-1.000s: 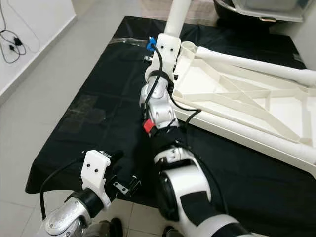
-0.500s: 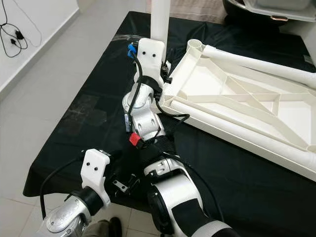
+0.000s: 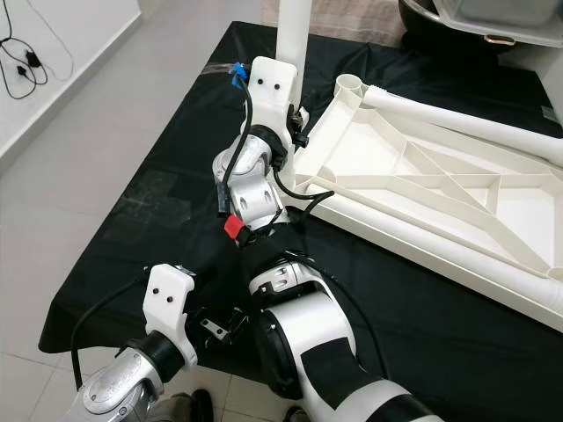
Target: Building children table
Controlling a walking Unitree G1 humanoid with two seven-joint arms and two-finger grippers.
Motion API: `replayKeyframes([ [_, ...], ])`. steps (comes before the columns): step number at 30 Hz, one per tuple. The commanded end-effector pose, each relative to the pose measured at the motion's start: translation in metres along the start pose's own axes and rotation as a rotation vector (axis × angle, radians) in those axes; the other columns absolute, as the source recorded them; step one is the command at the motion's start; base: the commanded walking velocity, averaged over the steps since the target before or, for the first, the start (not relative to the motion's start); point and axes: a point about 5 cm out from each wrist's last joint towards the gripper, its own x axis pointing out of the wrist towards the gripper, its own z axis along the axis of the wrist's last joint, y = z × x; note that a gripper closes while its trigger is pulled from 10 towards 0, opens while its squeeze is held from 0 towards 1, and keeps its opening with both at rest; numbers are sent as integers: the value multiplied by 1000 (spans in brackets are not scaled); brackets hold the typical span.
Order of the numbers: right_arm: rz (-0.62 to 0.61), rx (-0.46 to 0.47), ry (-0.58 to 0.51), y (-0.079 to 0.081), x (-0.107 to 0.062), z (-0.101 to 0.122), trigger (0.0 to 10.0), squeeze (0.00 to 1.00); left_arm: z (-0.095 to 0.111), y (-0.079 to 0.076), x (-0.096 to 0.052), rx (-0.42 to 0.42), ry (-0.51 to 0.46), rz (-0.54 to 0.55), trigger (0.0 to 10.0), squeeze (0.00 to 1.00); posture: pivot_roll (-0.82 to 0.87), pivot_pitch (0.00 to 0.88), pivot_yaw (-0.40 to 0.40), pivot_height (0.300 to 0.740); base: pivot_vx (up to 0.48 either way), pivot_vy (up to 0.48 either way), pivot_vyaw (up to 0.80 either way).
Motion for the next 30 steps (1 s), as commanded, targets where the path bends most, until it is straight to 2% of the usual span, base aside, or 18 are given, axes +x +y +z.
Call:
replayKeyframes([
  [1, -35, -17, 164, -19, 10, -37, 10000, 0, -7, 0, -1, -8, 23, 8, 10000, 0, 98, 213, -52, 740, 0, 0, 0],
  [3, -35, -17, 164, -19, 10, -37, 10000, 0, -7, 0, -1, -8, 23, 8, 10000, 0, 98, 213, -52, 740, 0, 0, 0],
  [7, -84, -9, 241, -28, 15, -47, 10000, 0, -7, 1, -1, -6, 23, 8, 10000, 0, 96, 211, -48, 740, 0, 0, 0],
  [10, -90, -11, 246, -29, 16, -48, 10000, 0, -7, 1, -1, -6, 23, 7, 10000, 0, 96, 211, -48, 740, 0, 0, 0],
  [11, -23, 56, 158, -25, 20, -30, 10000, 0, -7, 2, 0, -3, 23, 7, 10000, 0, 100, 200, -47, 740, 0, 0, 0],
  [12, -23, 56, 158, -25, 20, -30, 10000, 0, -7, 2, 0, -3, 23, 7, 10000, 0, 100, 200, -47, 740, 0, 0, 0],
  [13, 134, 155, 8, -16, 23, 3, 10000, 0, -6, 3, 1, 3, 21, 11, 10000, 0, 101, 194, -49, 740, 0, 0, 0],
  [14, 134, 155, 8, -16, 23, 3, 10000, 0, -6, 3, 1, 3, 21, 11, 10000, 0, 101, 194, -49, 740, 0, 0, 0],
  [15, 220, 197, -52, -13, 22, 17, 10000, 0, -4, 6, 2, 13, 15, 18, 10000, 0, 101, 192, -48, 740, 0, 0, 0],
  [16, 284, 220, -78, -12, 20, 23, 10000, 0, -2, 9, 3, 28, 10, 26, 10000, 0, 101, 191, -51, 740, 0, 0, 0],
  [17, 284, 220, -78, -12, 20, 23, 10000, 0, -2, 9, 3, 28, 10, 26, 10000, 0, 101, 191, -51, 740, 0, 0, 0],
  [19, 475, 297, -67, -7, 13, 28, 10000, 0, 6, 19, 6, 75, -11, 55, 10000, 0, 100, 184, -52, 740, 0, 0, 0],
  [21, 475, 297, -67, -7, 13, 28, 10000, 0, 6, 19, 6, 75, -11, 55, 10000, 0, 100, 184, -52, 740, 0, 0, 0],
  [22, 597, 354, -18, -11, 7, 23, 10000, 0, 17, 29, 12, 112, -39, 76, 10000, 1000, 84, 176, -46, 740, 0, 0, 0],
  [27, 630, 371, 0, -14, 4, 20, 10000, 0, 21, 33, 15, 128, -53, 83, 10000, 1000, 81, 175, -46, 740, 0, 0, 0],
  [28, 667, 377, 8, -18, 1, 18, 10000, 0, 26, 37, 19, 154, -63, 98, 10000, 1000, 83, 171, -43, 740, 0, 0, 0],
  [29, 700, 380, 33, -22, -3, 14, 10000, 0, 32, 41, 24, 210, -66, 104, 10000, 180, 75, 165, -40, 740, 0, 0, 0],
  [30, 700, 380, 33, -22, -3, 14, 10000, 0, 32, 41, 24, 210, -66, 104, 10000, 180, 75, 165, -40, 740, 0, 0, 0],
])
